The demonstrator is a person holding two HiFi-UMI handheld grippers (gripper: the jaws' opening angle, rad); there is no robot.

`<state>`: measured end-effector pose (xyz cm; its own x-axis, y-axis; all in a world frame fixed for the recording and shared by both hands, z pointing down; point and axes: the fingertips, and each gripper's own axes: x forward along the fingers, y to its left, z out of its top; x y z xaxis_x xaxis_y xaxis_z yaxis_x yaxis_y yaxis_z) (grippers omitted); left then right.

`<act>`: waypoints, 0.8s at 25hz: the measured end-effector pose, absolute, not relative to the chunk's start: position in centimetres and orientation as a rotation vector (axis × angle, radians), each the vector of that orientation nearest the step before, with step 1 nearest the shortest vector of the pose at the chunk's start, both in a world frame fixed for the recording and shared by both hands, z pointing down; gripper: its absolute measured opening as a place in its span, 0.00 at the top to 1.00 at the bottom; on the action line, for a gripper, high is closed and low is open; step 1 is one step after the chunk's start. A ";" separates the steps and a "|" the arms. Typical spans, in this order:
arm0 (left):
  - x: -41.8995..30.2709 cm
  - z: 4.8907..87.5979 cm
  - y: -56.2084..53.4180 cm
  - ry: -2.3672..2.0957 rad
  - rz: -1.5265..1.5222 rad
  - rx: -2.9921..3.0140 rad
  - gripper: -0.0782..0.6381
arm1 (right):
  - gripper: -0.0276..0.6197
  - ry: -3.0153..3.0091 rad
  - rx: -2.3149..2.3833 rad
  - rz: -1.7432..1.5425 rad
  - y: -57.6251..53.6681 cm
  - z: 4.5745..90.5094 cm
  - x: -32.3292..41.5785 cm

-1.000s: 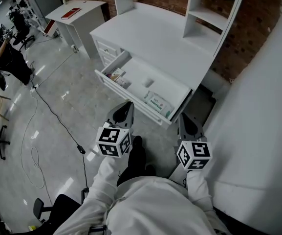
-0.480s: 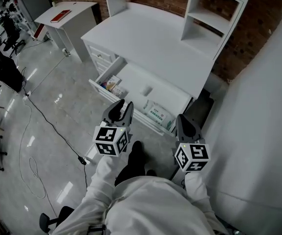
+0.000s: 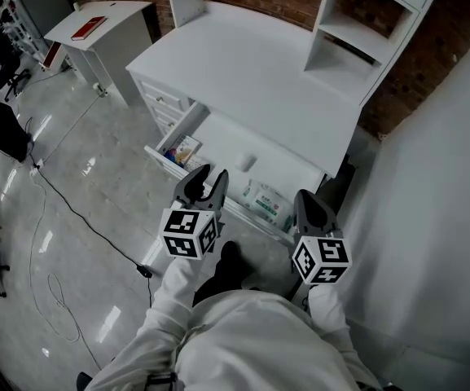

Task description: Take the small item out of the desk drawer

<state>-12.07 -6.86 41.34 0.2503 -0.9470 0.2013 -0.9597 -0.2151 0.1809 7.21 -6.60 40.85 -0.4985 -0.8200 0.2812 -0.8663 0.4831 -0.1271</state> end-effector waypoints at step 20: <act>-13.9 42.2 -15.5 -1.632 0.125 2.331 0.60 | 0.91 -2.452 1.673 0.330 -12.5 39.6 5.8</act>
<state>-13.86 -15.45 42.19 0.3538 -0.9050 0.2360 -0.9304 -0.3149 0.1875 5.76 -12.47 39.56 -0.3643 -0.8971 0.2501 -0.9313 0.3521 -0.0934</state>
